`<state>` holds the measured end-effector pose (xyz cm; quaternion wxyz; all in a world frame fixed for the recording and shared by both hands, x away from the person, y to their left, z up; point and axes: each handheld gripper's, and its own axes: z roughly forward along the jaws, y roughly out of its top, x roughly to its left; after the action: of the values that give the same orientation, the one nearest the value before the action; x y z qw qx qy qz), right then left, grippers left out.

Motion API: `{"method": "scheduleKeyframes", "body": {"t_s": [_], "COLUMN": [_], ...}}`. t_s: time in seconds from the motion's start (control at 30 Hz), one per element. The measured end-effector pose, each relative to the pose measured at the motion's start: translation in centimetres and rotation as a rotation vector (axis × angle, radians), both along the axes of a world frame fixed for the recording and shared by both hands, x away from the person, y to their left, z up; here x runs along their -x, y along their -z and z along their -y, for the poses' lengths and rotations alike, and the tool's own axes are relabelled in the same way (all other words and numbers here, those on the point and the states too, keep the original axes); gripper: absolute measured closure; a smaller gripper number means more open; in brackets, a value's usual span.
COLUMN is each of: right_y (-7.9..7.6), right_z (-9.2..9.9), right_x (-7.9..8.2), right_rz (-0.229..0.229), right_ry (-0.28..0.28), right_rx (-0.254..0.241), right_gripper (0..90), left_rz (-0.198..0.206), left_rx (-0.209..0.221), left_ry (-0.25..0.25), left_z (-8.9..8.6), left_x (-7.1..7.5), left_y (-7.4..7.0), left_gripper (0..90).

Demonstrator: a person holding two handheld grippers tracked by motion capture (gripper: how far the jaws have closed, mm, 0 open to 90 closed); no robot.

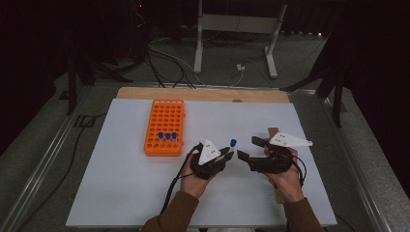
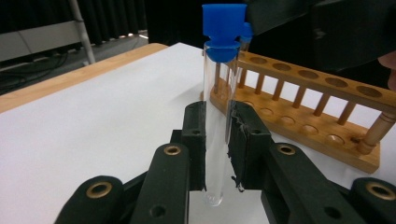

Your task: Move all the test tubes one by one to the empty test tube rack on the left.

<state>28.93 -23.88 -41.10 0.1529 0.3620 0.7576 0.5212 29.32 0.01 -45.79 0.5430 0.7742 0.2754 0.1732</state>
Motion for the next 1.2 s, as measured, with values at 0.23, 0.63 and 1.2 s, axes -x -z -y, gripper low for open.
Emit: {"method": "scheduleKeyframes", "body": {"t_s": [0.23,0.63,1.2], "right_y": [-0.1,-0.2,-0.5], "right_z": [0.7,1.3,2.1], "right_x": [0.0,0.0,0.1], "right_rz": [0.022,0.038,0.052], "right_ry": [0.025,0.026,0.038], "right_rx": [-0.003,0.014,0.003], "right_gripper": [5.1,0.0,0.0], "left_rz": [0.006,0.015,0.025], "left_rx": [0.015,0.037,0.056], "left_ry": [-0.051,-0.134,-0.271], "left_z": [-2.4,-6.3,-12.0], "left_x": [-0.2,-0.4,0.0], "left_y": [-0.6,-1.2,-1.1], "left_gripper": [78.4,78.3,78.3]}}
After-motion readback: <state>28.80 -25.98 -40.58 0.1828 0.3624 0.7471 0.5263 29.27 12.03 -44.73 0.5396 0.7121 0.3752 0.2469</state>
